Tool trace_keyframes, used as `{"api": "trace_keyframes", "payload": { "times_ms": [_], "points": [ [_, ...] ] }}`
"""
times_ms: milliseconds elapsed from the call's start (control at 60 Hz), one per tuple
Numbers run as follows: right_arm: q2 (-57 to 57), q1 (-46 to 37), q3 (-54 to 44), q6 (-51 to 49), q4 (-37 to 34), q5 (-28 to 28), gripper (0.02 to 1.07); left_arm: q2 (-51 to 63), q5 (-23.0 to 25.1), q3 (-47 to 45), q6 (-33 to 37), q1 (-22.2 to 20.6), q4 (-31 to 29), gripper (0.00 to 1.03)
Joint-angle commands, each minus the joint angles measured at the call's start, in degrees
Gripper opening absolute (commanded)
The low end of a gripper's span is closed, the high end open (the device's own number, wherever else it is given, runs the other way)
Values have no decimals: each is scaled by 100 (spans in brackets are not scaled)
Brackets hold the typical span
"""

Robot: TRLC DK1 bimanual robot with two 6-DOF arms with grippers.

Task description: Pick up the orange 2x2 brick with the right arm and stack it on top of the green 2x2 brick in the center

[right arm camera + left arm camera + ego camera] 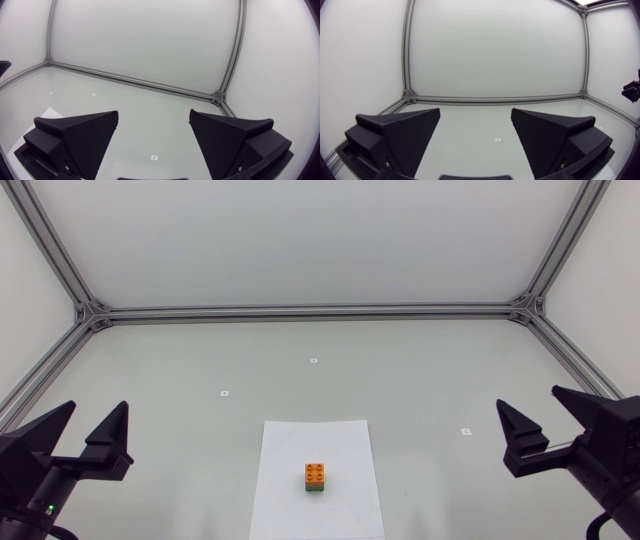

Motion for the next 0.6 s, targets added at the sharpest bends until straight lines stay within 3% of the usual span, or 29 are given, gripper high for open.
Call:
{"api": "trace_keyframes", "payload": {
  "times_ms": [0,350,583],
  "points": [
    [-192,-75,-316,320,268,56,103,-45,32,-235,73,14,-84,99],
    [-915,-259,-1269,1027,1336,139,103,-45,23,-235,73,14,-76,99],
    [-917,-259,-1271,1028,1339,139,103,-45,23,-235,73,14,-84,99]
  ]
}}
